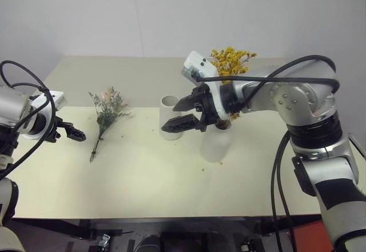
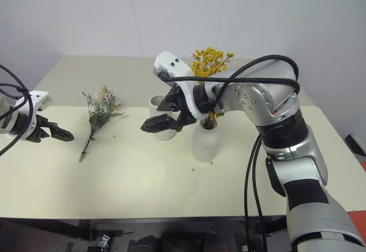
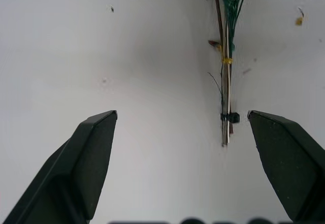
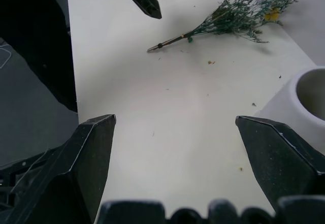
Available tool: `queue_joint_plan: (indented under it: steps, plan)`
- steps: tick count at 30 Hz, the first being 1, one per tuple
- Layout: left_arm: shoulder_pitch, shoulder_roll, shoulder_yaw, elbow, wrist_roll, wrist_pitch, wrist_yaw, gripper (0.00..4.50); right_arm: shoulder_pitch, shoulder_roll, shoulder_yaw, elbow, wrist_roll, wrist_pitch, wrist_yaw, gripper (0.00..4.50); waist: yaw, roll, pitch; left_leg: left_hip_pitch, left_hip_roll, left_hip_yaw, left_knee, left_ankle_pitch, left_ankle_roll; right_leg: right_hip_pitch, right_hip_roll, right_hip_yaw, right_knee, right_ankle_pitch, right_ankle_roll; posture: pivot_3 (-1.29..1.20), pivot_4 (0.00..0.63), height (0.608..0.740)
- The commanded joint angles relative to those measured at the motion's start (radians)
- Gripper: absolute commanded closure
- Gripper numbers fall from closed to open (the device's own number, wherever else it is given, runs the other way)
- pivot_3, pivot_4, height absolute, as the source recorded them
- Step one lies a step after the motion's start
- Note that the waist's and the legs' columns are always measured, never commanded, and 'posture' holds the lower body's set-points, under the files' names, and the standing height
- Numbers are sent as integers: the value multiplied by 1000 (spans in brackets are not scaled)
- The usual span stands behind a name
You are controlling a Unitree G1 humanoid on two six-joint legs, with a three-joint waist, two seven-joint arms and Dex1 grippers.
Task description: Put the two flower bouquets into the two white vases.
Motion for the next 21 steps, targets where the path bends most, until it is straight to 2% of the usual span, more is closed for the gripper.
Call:
queue_joint_plan:
  steps: [1,9,13,21]
  plan:
    - [-49,-26,-28,111,73,-69,-66,0,-33,17,-9,2,-40,-37,18,56,-1,0,0,-1,0,0,0,0,0,-1,0,0,0,0,0,0,150,740]
    - [-129,-143,-74,285,194,-137,-144,0,-29,75,-16,4,-89,-33,20,56,-1,0,0,-6,-1,0,0,0,0,-6,-1,0,2,0,0,0,150,740]
    - [-171,-192,-70,354,245,-151,-159,0,-19,88,-22,-5,-100,-25,19,56,-4,-1,0,-12,-2,0,2,0,0,-14,-1,1,14,0,0,0,150,740]
    - [-204,-267,-99,428,322,-124,-218,0,-8,99,-35,-8,-119,-18,11,56,-20,-1,0,-12,-2,-1,2,0,0,-15,-1,1,15,0,0,0,150,740]
